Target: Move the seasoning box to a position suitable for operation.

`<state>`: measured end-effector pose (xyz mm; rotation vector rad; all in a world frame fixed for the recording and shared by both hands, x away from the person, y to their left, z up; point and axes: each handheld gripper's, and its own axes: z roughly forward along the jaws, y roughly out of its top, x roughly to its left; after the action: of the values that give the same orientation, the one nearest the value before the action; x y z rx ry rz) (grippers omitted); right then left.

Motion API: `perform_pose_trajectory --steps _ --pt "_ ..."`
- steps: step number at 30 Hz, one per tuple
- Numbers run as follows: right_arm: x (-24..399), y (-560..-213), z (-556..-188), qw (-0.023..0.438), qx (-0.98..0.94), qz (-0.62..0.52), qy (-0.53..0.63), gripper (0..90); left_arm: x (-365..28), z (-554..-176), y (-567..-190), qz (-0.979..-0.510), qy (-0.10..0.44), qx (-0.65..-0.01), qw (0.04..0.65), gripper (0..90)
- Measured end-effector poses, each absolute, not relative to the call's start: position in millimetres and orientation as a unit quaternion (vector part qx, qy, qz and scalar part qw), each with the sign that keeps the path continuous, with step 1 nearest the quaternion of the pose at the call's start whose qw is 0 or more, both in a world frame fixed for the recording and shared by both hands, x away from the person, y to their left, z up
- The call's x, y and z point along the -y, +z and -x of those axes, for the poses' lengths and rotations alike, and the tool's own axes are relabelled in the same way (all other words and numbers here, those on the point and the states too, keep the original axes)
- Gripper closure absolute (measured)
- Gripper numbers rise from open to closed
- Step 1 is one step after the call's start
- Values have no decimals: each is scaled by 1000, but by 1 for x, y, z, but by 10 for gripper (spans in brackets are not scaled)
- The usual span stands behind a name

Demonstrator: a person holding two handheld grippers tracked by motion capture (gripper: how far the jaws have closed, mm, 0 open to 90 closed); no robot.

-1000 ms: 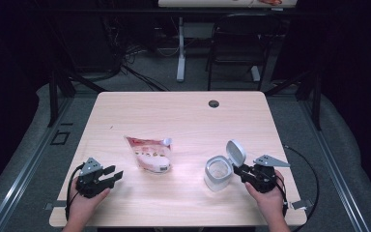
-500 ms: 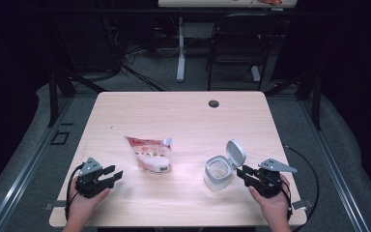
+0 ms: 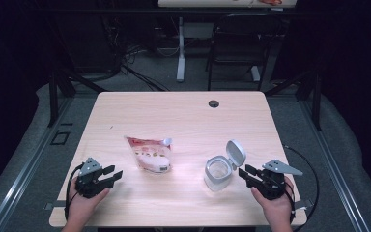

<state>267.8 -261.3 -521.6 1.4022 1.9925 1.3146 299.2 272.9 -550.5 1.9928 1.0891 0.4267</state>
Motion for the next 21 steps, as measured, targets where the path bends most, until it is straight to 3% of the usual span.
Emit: perform_pose_trajectory --steps 13,21 --pt "252 -513 -273 192 -700 -485 489 584 -273 -300 -551 -789 169 -431 403 567" --pt "242 -509 -283 200 -700 -481 489 634 -273 -300 -552 -788 171 -433 404 567"
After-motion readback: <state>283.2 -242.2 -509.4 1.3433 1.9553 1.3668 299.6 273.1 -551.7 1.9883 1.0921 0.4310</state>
